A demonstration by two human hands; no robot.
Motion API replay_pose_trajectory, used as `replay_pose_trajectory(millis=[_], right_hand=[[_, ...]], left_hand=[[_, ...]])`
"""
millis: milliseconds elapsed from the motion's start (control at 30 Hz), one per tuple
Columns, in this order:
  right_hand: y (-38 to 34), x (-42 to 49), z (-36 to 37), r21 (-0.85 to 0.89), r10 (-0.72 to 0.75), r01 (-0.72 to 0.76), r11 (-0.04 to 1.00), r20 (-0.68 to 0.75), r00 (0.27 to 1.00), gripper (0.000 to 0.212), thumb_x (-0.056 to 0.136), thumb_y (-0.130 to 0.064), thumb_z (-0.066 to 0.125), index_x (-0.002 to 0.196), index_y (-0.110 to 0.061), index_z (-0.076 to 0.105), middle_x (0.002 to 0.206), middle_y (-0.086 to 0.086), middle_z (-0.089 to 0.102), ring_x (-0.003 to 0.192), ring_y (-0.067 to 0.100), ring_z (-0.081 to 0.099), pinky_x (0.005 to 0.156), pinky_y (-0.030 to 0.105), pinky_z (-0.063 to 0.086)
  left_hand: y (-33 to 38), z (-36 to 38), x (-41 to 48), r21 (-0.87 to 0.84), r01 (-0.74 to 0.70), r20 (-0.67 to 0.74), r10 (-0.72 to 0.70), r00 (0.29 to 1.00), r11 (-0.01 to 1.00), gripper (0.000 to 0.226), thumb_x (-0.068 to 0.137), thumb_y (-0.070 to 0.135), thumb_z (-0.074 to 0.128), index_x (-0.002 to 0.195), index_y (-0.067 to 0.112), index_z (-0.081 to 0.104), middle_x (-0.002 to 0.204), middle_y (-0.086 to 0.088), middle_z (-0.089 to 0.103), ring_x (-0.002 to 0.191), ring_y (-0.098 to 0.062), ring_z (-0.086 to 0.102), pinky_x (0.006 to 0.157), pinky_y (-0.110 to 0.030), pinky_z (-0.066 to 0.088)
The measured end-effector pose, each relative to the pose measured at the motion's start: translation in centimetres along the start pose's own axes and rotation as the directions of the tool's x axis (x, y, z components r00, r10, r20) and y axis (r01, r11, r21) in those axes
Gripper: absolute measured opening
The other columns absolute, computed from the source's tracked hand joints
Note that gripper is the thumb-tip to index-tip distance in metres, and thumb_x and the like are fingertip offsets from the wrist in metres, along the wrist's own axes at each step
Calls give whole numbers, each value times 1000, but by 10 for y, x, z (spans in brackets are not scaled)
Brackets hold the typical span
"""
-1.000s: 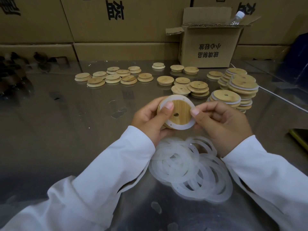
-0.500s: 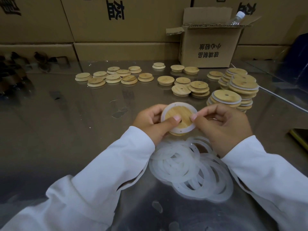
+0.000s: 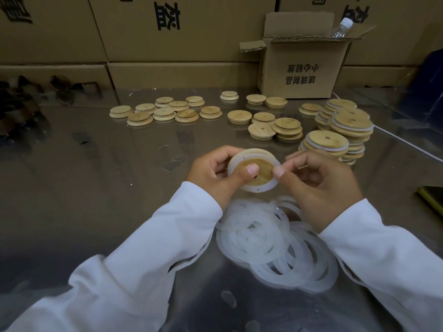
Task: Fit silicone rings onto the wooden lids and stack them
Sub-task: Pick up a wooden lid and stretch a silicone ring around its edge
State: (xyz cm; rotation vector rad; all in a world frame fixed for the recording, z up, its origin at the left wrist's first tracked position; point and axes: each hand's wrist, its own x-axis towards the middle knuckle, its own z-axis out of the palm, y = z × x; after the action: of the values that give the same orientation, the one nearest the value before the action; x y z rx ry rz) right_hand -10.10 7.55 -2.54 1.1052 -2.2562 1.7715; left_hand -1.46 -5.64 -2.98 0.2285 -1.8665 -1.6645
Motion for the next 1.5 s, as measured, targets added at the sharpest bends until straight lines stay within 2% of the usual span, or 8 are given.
replay_pose_trajectory(millis=[133,267,400,733,933,1133,1367,1500], right_hand=[[0,3,-3,-6,-14,14,1000,33,999,15,74,-21,70,64,-30,62,86,0,63,78,14,59,73,26,47],[-2,5,-5,40,9,-11,999,60,998,14,72,-23,70,63,-31,63,78,-2,66,71,13,60,68,24,50],[-2,4,-5,76,18,-23,997,65,998,17,74,-20,71,61,-29,64,69,-4,68,63,9,59,61,15,48],[-3,-2,3,146,95,-88,985,-43,995,10,70,-25,70,76,-25,62,75,-9,65,71,1,61,68,15,50],[1,0,3,127,182,-173,977,-64,981,12,72,-22,68,61,-25,64,66,-10,68,64,6,64,70,34,54],[0,-1,2,152,180,-186,971,49,982,11,72,-17,68,62,-21,65,68,-3,69,66,15,67,63,38,59],[0,1,2,108,151,-165,980,129,980,13,78,-20,66,65,-25,65,72,-3,70,72,12,66,75,39,56],[-2,3,-2,141,154,-181,973,185,971,13,78,-19,67,66,-23,66,72,-3,69,73,15,64,71,35,56]], left_hand=[[0,-1,1,-69,17,1,-17,1000,997,20,67,22,67,88,20,65,76,6,71,75,-9,66,68,-22,54],[-2,-1,1,-167,88,18,-86,996,982,29,62,27,65,89,19,65,77,3,71,78,-16,67,73,-34,57],[0,1,0,-269,145,37,-140,989,952,28,62,23,64,89,15,64,73,2,71,72,-12,68,64,-27,57],[-3,7,-1,-195,201,-86,-221,971,960,3,80,14,65,81,15,63,77,-2,71,78,-23,67,73,-43,56],[-3,10,-2,-182,169,-72,-184,980,969,14,75,7,69,86,14,63,85,-9,70,83,-27,66,82,-42,54],[-5,9,-2,7,153,-31,-153,988,988,21,69,11,75,86,19,64,80,-1,68,73,-16,64,64,-22,54],[-2,4,-3,27,167,-36,-166,985,986,10,70,17,73,79,18,69,75,-4,69,70,-17,64,63,-25,55],[-1,3,-2,-49,162,-20,-163,986,986,27,59,26,76,82,14,69,76,-6,69,72,-19,64,73,-33,54]])
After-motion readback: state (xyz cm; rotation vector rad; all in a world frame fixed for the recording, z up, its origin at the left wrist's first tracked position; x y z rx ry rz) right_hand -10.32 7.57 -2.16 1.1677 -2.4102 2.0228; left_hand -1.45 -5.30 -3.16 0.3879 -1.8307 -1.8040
